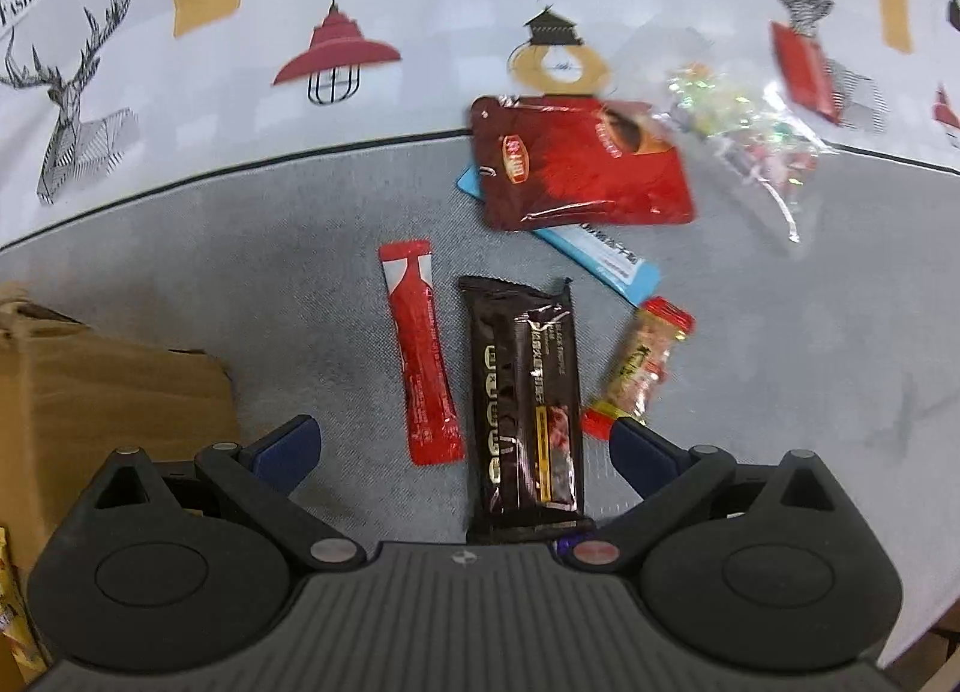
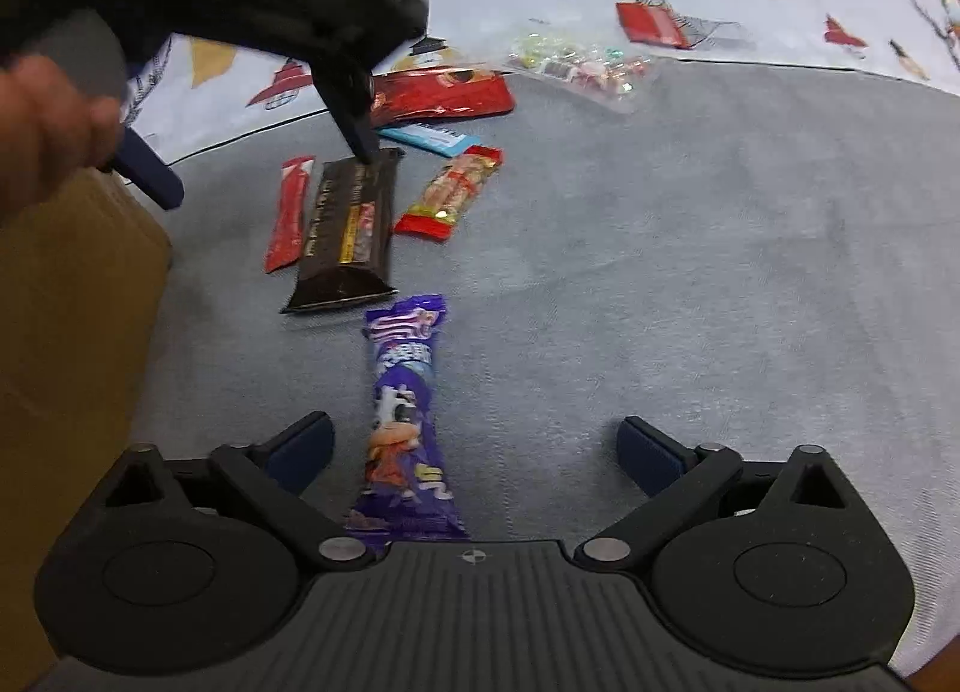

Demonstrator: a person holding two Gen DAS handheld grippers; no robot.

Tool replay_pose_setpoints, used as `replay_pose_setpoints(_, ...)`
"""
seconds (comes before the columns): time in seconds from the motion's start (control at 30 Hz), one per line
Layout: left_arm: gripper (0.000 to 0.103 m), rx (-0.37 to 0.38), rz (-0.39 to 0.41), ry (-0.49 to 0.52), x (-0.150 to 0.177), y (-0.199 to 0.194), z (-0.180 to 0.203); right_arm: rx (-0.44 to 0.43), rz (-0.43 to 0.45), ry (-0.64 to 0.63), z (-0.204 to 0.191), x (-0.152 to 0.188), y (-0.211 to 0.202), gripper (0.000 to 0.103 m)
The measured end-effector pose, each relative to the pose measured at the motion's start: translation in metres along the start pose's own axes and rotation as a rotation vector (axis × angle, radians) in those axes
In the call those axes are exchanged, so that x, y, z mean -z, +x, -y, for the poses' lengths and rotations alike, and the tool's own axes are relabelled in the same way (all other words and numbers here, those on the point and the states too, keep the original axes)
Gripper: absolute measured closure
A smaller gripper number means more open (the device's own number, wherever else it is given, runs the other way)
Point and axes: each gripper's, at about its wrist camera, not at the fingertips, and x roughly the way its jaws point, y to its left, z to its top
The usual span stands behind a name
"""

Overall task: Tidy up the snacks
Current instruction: 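Grasp the dark chocolate bar with left while right grasps the purple wrapper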

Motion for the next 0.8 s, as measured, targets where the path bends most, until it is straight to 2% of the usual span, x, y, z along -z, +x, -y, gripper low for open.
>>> replay_pose_setpoints(0.03, 0.001, 0.000, 0.001, -0.003, -0.001, 0.002, 0.001, 0.023, 0.015, 0.012, 0.002, 0.001, -0.001, 0.012)
replay_pose_setpoints(0.1, 0.005, 0.006, 0.006, 0.011, -0.003, 0.007, 0.006, 0.048, 0.038, 0.047, 0.007, 0.003, -0.005, 0.027)
replay_pose_setpoints(0.17, 0.015, 0.016, 0.003, 0.021, -0.005, 0.010, 0.011, 0.080, 0.055, 0.071, 0.011, 0.004, -0.006, 0.038)
replay_pose_setpoints(0.2, 0.017, 0.022, -0.003, 0.020, -0.006, 0.013, 0.013, 0.096, 0.062, 0.078, 0.011, 0.004, -0.006, 0.041)
replay_pose_setpoints(0.27, 0.020, 0.036, -0.015, 0.012, -0.008, 0.017, 0.015, 0.117, 0.074, 0.087, 0.013, 0.004, -0.005, 0.043)
replay_pose_setpoints(0.37, 0.020, 0.049, -0.031, 0.008, -0.009, 0.023, 0.015, 0.130, 0.084, 0.085, 0.012, 0.003, -0.002, 0.041)
replay_pose_setpoints(0.4, 0.020, 0.054, -0.032, 0.003, -0.010, 0.024, 0.014, 0.118, 0.085, 0.089, 0.013, 0.003, -0.003, 0.035)
replay_pose_setpoints(0.5, 0.020, 0.061, -0.030, 0.012, -0.011, 0.024, 0.013, 0.055, 0.084, 0.153, 0.024, 0.002, -0.007, 0.025)
replay_pose_setpoints(0.7, 0.018, 0.062, -0.035, 0.021, -0.012, 0.028, 0.009, -0.127, 0.069, 0.226, 0.035, 0.000, -0.009, 0.020)
replay_pose_setpoints(0.8, 0.019, 0.062, -0.040, 0.021, -0.010, 0.032, 0.007, -0.160, 0.084, 0.278, 0.037, -0.002, -0.004, 0.016)
